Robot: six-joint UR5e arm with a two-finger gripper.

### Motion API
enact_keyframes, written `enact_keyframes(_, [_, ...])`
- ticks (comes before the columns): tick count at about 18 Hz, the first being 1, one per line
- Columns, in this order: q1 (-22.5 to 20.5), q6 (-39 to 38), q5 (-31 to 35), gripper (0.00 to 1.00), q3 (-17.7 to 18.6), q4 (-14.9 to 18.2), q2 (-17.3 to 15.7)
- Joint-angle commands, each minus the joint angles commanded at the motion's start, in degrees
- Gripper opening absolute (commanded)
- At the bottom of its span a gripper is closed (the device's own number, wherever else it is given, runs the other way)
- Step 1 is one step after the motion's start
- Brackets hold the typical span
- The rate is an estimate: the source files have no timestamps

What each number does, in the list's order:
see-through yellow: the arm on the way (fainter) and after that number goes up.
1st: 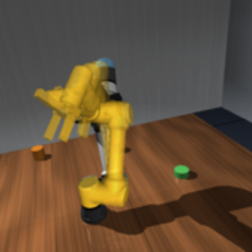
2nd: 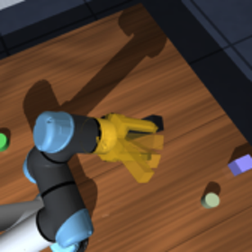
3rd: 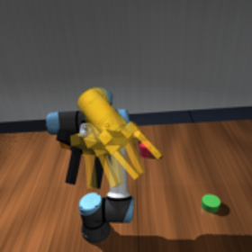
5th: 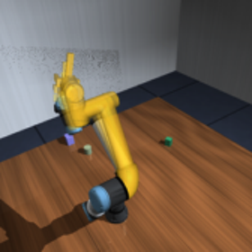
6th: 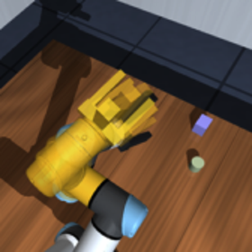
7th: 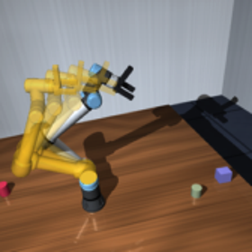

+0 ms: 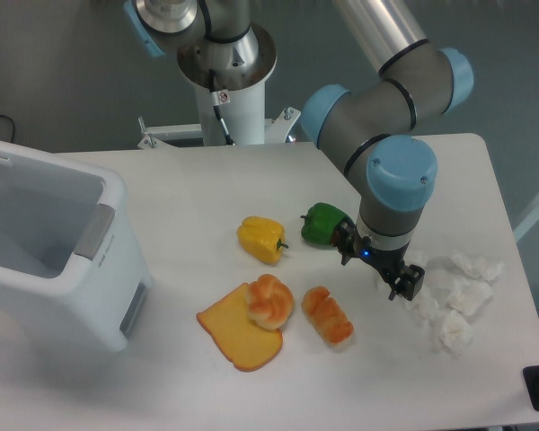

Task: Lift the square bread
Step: 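Move the gripper from the tissues toward the orange bread roll, then lower the open gripper down over the orange bread roll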

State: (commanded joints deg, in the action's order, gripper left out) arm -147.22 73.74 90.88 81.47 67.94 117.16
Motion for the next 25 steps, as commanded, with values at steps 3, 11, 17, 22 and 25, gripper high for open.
enact_keyframes(3, [0.1,0.3,-0.3,1.00,-0.2,0.0,0.0])
enact_keyframes(11, [2.0,-6.6,-2.5,1.00,5.4,-8.7,0.4])
enact_keyframes(17, [3.6,-8.6,-2.5,1.00,8.0,-10.1,0.8])
enact_keyframes(22, [3.4,-9.6,-3.0,1.00,8.0,-10.1,1.0])
enact_keyframes(25, [1.8,-9.9,-3.2,1.00,8.3,-10.0,0.4])
